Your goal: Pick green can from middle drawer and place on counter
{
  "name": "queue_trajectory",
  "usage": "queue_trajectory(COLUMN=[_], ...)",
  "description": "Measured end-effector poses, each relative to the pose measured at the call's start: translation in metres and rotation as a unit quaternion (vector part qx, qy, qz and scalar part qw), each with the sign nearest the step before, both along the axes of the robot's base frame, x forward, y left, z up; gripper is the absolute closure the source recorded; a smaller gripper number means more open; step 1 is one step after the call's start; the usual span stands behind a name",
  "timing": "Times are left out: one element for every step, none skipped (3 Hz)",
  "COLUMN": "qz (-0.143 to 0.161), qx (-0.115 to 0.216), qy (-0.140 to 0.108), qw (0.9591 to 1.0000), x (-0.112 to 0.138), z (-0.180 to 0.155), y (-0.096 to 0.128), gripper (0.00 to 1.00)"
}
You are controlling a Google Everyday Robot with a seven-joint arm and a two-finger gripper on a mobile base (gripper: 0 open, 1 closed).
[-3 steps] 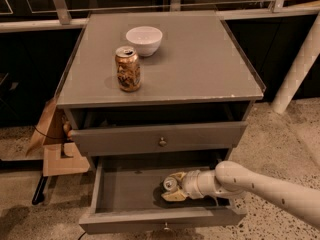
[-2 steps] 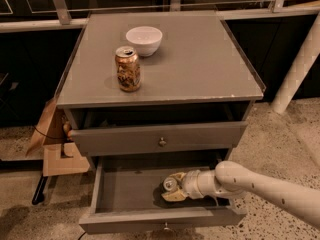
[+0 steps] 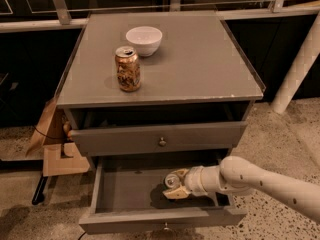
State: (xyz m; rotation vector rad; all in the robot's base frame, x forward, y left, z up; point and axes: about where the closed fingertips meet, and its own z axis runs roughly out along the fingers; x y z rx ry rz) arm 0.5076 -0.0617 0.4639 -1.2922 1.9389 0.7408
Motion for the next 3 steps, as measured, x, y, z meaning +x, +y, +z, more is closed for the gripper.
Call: queue_trajectory(qz=[-0.007, -0.029, -0.029], qx=[-0.001, -0.012, -0.025], qy=[-0.008, -0.022, -0.042], qw=[0.9999, 0.9993, 0.9984], x=[-0.004, -0.001, 0.002], z=[0.065, 0.147, 0.172], y=[-0.001, -0.009, -0.009], gripper=[1.00, 1.00, 1.00])
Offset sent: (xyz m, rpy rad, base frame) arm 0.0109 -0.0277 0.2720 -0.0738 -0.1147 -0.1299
